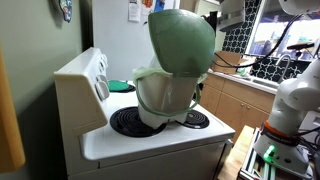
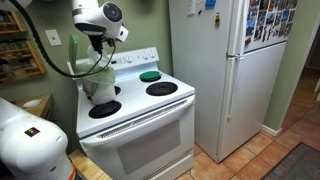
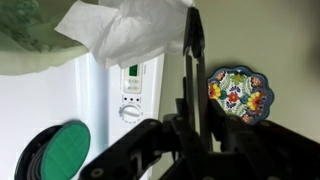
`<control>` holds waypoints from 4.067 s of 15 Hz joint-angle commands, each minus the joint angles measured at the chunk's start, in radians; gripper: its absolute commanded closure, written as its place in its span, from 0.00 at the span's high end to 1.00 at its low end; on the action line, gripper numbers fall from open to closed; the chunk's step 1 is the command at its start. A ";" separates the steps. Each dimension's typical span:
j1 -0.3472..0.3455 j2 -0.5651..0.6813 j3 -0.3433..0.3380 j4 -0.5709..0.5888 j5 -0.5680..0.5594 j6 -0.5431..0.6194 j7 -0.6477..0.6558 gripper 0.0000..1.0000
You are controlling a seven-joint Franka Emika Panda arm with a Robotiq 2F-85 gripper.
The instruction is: Put the tissue paper inside the trash can
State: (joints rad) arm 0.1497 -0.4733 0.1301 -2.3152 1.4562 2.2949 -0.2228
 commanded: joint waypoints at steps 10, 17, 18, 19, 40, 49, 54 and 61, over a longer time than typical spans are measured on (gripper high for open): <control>-0.063 -0.068 -0.008 -0.044 -0.128 -0.064 0.113 0.16; -0.056 -0.050 -0.013 -0.028 -0.113 -0.100 0.093 0.07; -0.055 -0.047 -0.013 -0.025 -0.113 -0.110 0.091 0.07; -0.054 -0.045 -0.012 -0.022 -0.114 -0.123 0.092 0.07; -0.072 -0.037 -0.001 -0.016 -0.213 -0.168 0.166 0.16; -0.082 0.001 0.020 0.061 -0.458 -0.230 0.368 0.51; -0.078 0.026 0.016 0.110 -0.579 -0.277 0.461 0.32; -0.078 0.045 0.008 0.154 -0.668 -0.362 0.540 0.60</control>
State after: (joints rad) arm 0.0804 -0.4370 0.1418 -2.1889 0.8342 1.9940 0.2673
